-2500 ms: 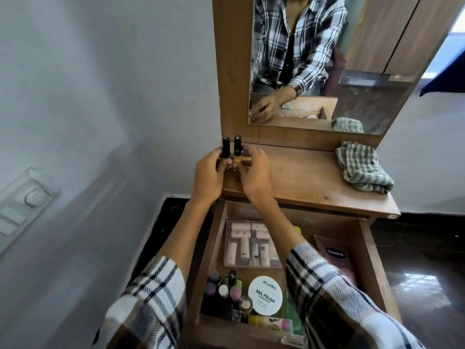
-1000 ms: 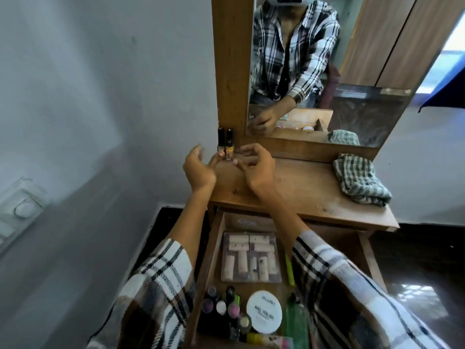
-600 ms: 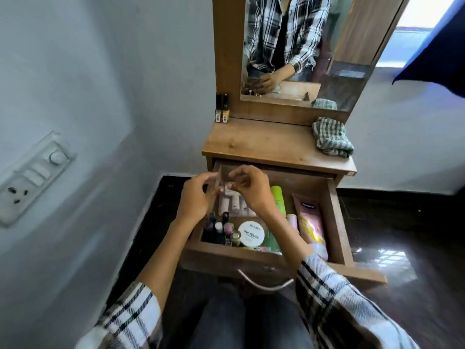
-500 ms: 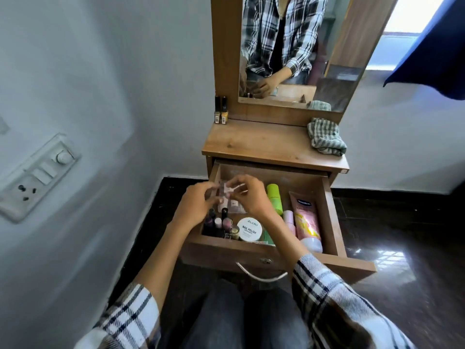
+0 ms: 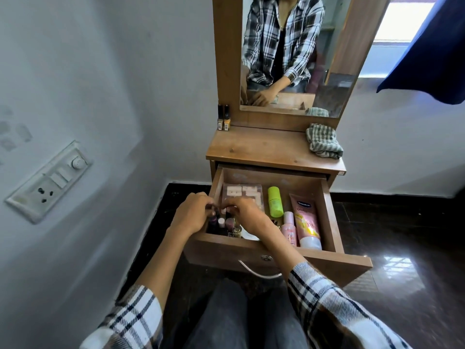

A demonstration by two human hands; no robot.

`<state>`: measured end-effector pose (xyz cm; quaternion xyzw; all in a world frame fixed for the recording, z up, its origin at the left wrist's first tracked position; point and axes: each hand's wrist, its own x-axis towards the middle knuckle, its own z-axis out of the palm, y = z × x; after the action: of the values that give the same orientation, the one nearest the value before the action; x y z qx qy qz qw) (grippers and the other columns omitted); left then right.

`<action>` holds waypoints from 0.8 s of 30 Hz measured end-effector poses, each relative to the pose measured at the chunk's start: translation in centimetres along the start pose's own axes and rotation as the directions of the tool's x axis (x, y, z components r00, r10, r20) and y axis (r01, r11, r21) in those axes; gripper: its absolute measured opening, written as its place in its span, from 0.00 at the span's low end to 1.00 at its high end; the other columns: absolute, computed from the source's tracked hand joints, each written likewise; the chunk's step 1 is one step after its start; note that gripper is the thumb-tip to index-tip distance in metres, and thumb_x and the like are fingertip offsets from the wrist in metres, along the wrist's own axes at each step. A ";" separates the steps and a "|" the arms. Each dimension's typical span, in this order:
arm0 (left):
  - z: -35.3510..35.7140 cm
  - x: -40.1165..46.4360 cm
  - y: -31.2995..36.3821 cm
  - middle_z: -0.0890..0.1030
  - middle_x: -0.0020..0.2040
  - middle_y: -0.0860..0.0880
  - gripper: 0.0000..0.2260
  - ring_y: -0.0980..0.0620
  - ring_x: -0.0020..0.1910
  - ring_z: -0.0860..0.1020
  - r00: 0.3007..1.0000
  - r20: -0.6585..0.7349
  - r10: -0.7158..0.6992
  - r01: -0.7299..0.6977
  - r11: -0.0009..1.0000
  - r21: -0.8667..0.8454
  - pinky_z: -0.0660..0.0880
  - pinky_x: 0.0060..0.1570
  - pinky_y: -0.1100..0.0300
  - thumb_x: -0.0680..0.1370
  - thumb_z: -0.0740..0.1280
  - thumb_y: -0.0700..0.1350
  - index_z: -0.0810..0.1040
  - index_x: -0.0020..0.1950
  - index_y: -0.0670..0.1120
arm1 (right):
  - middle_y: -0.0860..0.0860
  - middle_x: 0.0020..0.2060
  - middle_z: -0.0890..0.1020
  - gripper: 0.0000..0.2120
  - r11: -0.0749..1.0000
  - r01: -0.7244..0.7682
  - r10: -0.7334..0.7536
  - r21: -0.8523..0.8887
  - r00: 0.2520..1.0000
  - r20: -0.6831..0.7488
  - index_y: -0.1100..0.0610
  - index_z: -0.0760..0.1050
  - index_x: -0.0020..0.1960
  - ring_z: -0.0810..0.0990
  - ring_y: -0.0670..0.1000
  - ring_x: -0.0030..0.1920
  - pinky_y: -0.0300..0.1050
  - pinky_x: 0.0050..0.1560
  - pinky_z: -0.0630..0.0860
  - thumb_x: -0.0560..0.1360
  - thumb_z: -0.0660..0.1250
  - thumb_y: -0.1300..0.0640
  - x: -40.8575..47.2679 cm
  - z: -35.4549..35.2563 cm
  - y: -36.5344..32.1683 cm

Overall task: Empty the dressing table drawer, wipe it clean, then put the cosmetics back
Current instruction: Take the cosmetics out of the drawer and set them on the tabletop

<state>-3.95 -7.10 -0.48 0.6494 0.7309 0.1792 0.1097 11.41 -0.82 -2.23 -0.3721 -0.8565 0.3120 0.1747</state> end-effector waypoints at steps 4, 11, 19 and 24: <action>0.3 0.2 -0.3 0.77 0.51 0.50 0.10 0.49 0.53 0.73 1.000 -0.021 0.007 -0.007 1.000 0.005 0.74 0.51 0.52 0.77 0.66 0.42 0.81 0.56 0.50 | 0.57 0.52 0.82 0.21 0.980 0.079 -0.069 -0.184 0.996 0.057 0.57 0.77 0.57 0.81 0.55 0.51 0.48 0.49 0.77 0.70 0.61 0.74 0.1 0.3 0.5; 0.6 0.7 -1.0 0.77 0.50 0.53 0.07 0.52 0.51 0.72 0.997 -0.040 0.059 -0.059 0.998 0.000 0.72 0.48 0.55 0.77 0.65 0.49 0.79 0.53 0.50 | 0.55 0.52 0.81 0.14 0.999 0.030 -0.033 -0.036 0.997 -0.069 0.58 0.77 0.56 0.79 0.54 0.51 0.47 0.51 0.75 0.72 0.66 0.68 0.5 -0.6 0.6; -2.8 4.3 0.8 0.77 0.43 0.56 0.03 0.59 0.42 0.77 0.956 -0.291 0.041 -0.163 0.898 -0.408 0.74 0.39 0.65 0.80 0.60 0.48 0.68 0.47 0.55 | 0.46 0.47 0.78 0.13 0.947 0.078 0.050 0.311 0.923 -0.382 0.56 0.74 0.59 0.79 0.41 0.44 0.31 0.44 0.76 0.75 0.68 0.59 4.4 -6.4 -2.2; -5.4 10.7 2.2 0.77 0.47 0.51 0.04 0.59 0.43 0.76 0.866 -0.500 -0.018 -0.191 0.912 -0.363 0.71 0.34 0.73 0.81 0.59 0.44 0.69 0.51 0.44 | 0.49 0.47 0.77 0.08 0.943 0.126 0.056 0.309 0.854 -0.518 0.57 0.75 0.55 0.76 0.39 0.41 0.25 0.38 0.74 0.76 0.67 0.61 9.8 -8.1 -2.9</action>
<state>-5.45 3.07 6.09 0.5783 0.6512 0.4896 0.0419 7.69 8.22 6.40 -0.3917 -0.7191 0.3364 0.4651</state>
